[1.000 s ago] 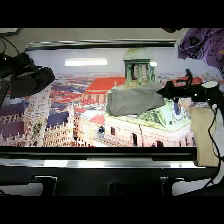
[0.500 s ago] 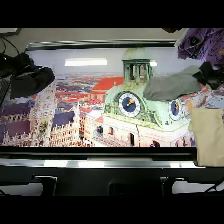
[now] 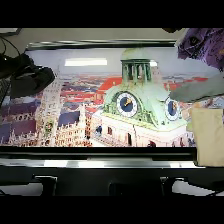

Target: Fold the clothes and pants, and hang the long-sleeved shirts on hangers.

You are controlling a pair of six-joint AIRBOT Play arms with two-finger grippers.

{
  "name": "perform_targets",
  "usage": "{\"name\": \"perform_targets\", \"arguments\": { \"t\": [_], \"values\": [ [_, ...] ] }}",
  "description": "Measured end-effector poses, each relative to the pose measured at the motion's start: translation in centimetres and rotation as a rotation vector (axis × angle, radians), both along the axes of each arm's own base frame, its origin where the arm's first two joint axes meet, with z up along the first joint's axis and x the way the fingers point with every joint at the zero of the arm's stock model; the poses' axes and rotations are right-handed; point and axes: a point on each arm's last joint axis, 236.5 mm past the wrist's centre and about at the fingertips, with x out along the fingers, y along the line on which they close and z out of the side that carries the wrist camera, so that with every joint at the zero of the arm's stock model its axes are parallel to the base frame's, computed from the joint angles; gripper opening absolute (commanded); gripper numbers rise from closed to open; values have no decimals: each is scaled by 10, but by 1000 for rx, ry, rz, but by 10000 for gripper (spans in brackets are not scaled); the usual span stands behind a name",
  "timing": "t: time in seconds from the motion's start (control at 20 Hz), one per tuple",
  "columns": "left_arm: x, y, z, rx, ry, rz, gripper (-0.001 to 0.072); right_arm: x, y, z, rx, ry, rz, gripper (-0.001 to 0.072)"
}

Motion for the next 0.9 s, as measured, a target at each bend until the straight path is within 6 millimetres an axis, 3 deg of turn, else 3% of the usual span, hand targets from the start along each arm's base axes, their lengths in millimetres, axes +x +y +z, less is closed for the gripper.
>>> {"name": "perform_targets", "arguments": {
  "t": [0.25, 0.9],
  "values": [
    [-4, -1, -2, -1, 20, -5, 18, -29, -24, 12, -51, 45, -145, 37],
    [-7, -1, -4, -1, 32, -8, 18, -129, -48, -5, -137, 407, -332, 38]
  ]
}}
